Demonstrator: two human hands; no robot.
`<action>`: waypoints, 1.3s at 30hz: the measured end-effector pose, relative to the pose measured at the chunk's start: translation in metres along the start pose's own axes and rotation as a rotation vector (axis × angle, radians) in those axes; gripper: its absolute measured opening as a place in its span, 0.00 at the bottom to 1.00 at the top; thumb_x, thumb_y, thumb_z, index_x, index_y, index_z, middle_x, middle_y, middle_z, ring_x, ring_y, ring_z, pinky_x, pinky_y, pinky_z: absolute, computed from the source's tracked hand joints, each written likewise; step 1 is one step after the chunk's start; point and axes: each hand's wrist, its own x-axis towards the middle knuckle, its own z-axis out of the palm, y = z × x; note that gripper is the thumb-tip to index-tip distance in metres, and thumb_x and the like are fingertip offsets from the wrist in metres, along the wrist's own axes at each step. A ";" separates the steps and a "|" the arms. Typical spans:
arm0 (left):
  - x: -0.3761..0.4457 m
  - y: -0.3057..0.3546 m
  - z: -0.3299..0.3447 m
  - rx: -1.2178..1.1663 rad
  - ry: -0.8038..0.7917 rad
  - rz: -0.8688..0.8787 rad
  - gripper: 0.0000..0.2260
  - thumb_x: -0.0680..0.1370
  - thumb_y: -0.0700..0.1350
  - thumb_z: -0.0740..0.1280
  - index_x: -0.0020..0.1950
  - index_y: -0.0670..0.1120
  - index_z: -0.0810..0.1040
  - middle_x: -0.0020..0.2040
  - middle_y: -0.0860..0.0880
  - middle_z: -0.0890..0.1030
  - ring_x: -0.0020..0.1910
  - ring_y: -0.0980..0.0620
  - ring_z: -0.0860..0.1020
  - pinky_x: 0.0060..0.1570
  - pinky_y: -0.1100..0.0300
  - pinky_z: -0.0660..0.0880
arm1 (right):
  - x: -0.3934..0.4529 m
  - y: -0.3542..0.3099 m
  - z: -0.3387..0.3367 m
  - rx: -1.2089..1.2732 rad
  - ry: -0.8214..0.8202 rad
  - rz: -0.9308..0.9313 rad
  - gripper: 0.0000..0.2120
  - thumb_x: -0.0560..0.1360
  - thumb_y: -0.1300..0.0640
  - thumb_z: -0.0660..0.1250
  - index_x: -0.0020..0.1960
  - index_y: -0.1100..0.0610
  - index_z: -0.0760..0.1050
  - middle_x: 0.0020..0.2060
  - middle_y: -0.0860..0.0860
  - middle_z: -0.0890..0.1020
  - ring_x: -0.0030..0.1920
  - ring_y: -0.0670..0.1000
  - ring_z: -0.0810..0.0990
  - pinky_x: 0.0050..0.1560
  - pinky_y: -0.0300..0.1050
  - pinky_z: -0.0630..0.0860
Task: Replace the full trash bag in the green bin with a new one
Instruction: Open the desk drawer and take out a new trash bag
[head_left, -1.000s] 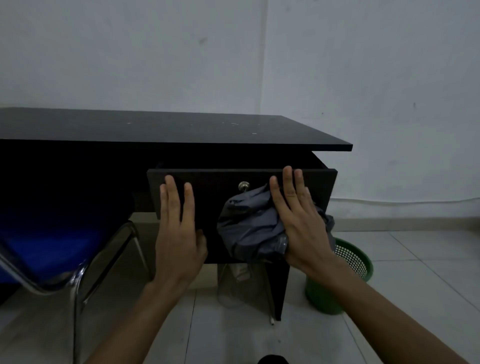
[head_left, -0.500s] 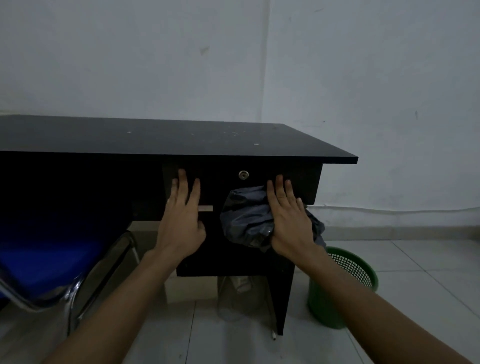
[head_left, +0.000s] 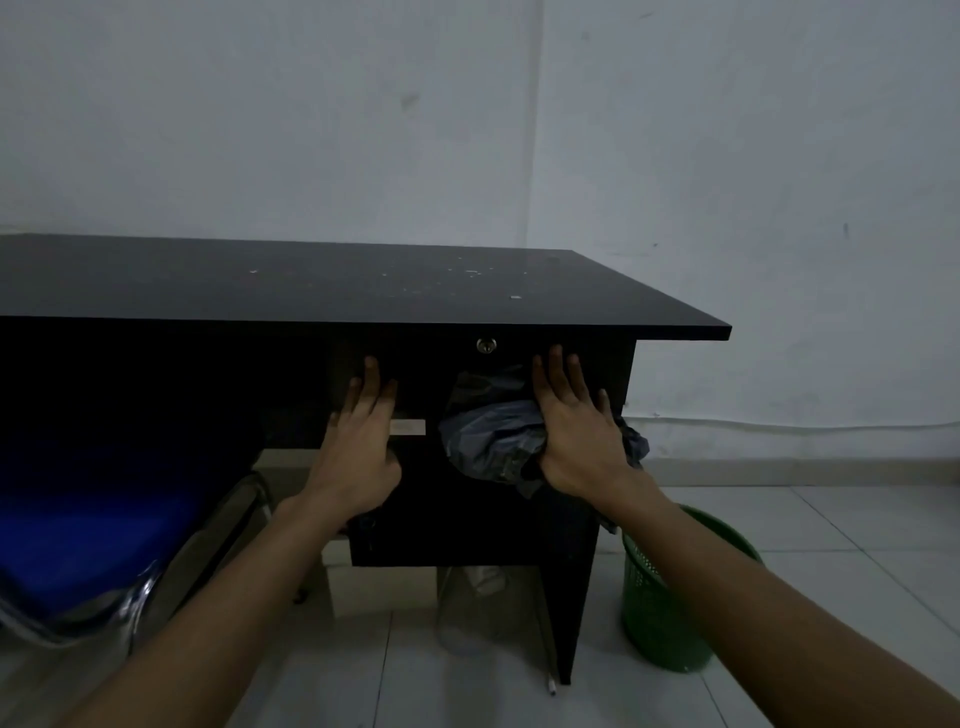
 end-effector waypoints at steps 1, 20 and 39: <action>-0.001 0.002 -0.001 -0.020 0.024 0.003 0.37 0.74 0.35 0.64 0.79 0.46 0.52 0.79 0.44 0.44 0.78 0.43 0.47 0.74 0.42 0.54 | 0.000 0.001 -0.002 0.015 -0.010 -0.002 0.44 0.75 0.50 0.65 0.79 0.53 0.40 0.78 0.53 0.40 0.78 0.55 0.39 0.74 0.64 0.49; -0.058 0.101 0.002 -1.350 -0.279 -0.378 0.16 0.75 0.39 0.70 0.63 0.45 0.76 0.55 0.45 0.83 0.52 0.46 0.82 0.40 0.54 0.79 | -0.095 0.016 -0.006 0.567 0.089 0.001 0.21 0.68 0.53 0.74 0.55 0.54 0.68 0.42 0.48 0.79 0.40 0.48 0.80 0.39 0.44 0.77; -0.053 0.072 0.131 -1.010 -0.469 -0.432 0.06 0.79 0.39 0.65 0.43 0.45 0.76 0.41 0.50 0.79 0.41 0.56 0.76 0.42 0.71 0.73 | -0.085 0.049 0.102 1.240 -0.378 0.667 0.18 0.81 0.45 0.58 0.51 0.54 0.82 0.46 0.50 0.86 0.49 0.50 0.85 0.52 0.45 0.79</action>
